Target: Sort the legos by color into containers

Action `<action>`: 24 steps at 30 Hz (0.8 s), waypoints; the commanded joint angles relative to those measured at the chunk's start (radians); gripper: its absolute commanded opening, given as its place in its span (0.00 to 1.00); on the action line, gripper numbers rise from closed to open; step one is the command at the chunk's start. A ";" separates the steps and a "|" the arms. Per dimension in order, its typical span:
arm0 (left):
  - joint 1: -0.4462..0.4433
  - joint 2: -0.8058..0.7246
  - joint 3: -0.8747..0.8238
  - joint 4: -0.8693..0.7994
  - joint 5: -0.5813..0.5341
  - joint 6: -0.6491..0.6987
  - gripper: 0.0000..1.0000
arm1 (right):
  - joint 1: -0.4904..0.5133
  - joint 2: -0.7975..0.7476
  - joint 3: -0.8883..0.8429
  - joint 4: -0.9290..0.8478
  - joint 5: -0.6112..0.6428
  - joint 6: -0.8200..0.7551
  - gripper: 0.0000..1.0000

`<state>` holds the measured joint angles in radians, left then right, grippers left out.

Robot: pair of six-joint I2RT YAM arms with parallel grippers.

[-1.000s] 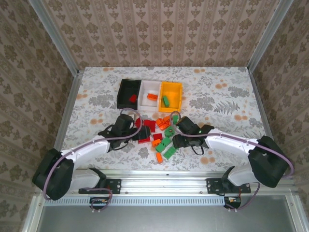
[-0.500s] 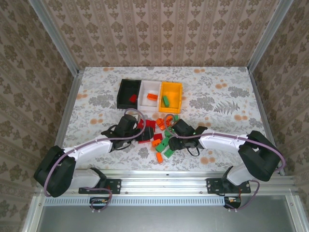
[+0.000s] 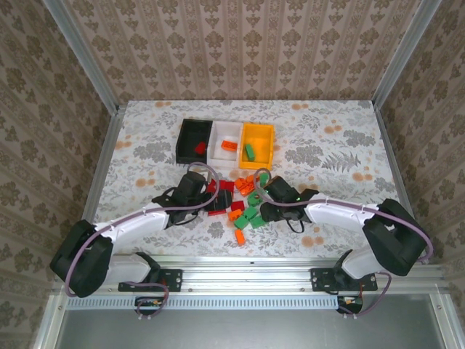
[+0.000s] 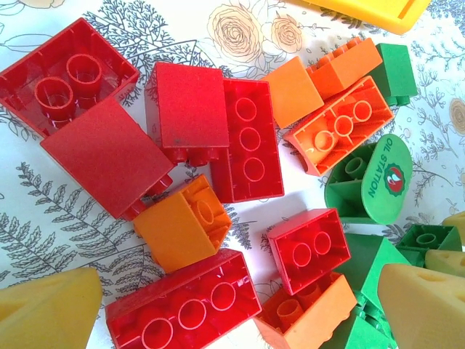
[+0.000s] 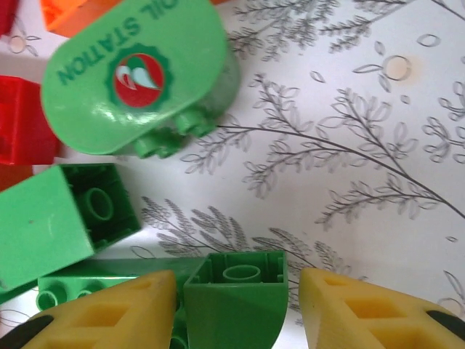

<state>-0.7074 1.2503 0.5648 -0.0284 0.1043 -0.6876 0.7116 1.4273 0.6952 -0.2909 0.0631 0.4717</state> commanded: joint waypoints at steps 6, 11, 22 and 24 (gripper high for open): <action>-0.025 0.028 0.043 0.014 0.009 -0.003 1.00 | -0.038 -0.086 -0.062 -0.060 -0.047 0.024 0.49; -0.027 0.040 0.043 0.025 0.014 -0.005 1.00 | -0.115 -0.107 -0.083 -0.060 -0.072 0.053 0.49; -0.033 0.035 0.032 0.028 0.009 -0.012 1.00 | -0.111 -0.042 -0.052 -0.038 -0.031 0.081 0.49; -0.033 0.034 0.032 0.027 0.006 -0.012 1.00 | -0.099 -0.001 -0.043 -0.037 0.020 0.088 0.48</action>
<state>-0.7338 1.2819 0.5797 -0.0132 0.1078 -0.6880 0.5972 1.3846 0.6277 -0.3199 0.0261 0.5297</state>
